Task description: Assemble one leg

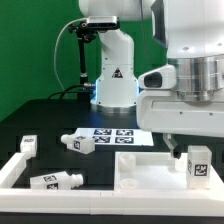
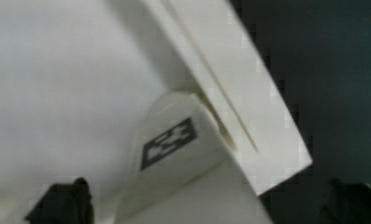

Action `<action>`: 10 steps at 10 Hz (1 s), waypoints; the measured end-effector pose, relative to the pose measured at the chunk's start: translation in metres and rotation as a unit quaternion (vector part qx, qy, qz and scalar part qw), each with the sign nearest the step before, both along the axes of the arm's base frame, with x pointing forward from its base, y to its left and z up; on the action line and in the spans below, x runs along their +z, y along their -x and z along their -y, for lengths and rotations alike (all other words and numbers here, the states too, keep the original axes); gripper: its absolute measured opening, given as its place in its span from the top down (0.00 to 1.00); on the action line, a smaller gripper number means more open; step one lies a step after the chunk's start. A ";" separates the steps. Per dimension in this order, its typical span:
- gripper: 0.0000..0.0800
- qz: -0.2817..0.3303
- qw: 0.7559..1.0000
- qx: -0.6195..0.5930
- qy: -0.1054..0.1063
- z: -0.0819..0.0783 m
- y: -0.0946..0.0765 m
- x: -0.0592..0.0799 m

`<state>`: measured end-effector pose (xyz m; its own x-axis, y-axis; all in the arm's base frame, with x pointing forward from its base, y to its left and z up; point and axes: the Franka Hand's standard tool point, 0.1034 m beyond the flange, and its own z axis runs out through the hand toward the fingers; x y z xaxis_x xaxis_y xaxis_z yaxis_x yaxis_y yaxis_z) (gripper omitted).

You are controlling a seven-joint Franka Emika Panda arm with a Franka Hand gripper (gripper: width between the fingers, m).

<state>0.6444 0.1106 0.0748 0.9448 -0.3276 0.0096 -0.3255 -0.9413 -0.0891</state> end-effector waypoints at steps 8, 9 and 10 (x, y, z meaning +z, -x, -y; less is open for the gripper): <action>0.63 0.000 0.997 -0.080 0.010 0.008 -0.002 0.000; 0.63 -0.003 0.993 -0.114 0.015 0.011 -0.002 0.001; 0.63 -0.005 0.992 -0.126 0.018 0.014 -0.002 0.001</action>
Offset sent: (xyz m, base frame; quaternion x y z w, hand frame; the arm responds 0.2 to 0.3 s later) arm 0.0000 0.0000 0.0000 0.0000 0.0000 0.0000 1.0000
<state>0.6460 0.0962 0.0754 0.8334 -0.5525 0.0167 -0.5511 -0.8328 -0.0520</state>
